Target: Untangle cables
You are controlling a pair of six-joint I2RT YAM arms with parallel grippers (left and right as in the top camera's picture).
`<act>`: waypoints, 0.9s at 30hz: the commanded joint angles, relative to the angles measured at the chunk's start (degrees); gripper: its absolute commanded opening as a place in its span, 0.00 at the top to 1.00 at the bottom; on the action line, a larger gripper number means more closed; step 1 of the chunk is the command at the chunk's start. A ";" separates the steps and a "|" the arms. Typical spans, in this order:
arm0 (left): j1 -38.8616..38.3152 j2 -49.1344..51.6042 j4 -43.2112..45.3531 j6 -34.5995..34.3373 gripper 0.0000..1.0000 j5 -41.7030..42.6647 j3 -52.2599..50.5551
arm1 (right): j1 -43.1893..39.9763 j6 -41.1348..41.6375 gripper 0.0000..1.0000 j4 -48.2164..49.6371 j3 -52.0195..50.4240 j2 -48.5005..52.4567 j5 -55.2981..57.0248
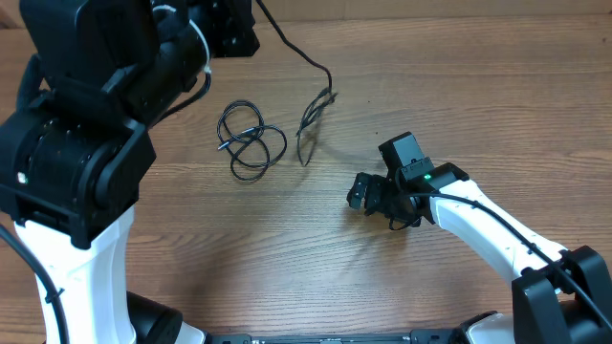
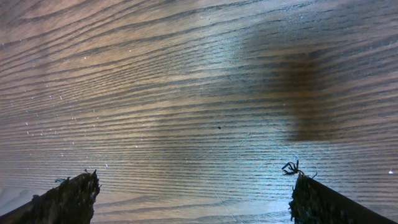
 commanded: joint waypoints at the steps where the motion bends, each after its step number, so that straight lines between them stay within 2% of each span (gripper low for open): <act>1: 0.33 0.31 -3.52 -0.42 0.96 0.61 0.83 | 0.02 0.15 0.00 0.33 -0.33 0.13 0.61; 5: 0.31 1.70 -11.89 1.01 0.96 -1.36 0.83 | 0.02 0.15 0.00 0.31 -0.33 0.13 0.61; 8: 0.22 2.64 -13.77 1.01 0.95 0.22 0.83 | 0.02 0.15 0.00 0.33 -0.33 0.13 0.61; 15: 0.24 -0.81 -5.11 1.29 0.96 6.75 1.01 | 0.02 0.15 0.00 -0.15 -0.33 0.13 0.63; 18: 0.24 -4.17 -1.68 4.83 0.96 6.45 1.01 | 0.02 0.15 0.00 -0.37 -0.33 0.13 1.05; 21: 0.22 -6.84 -2.03 7.48 0.96 2.51 1.01 | 0.02 0.15 0.00 -0.24 -0.33 0.13 1.05; 24: 0.22 -7.65 -6.34 7.45 0.96 -4.07 1.01 | 0.02 0.17 0.00 0.11 -0.33 0.13 1.03; 27: 0.22 -6.45 -11.96 7.19 0.96 -5.73 0.83 | 0.02 0.17 0.00 0.33 -0.33 0.13 1.01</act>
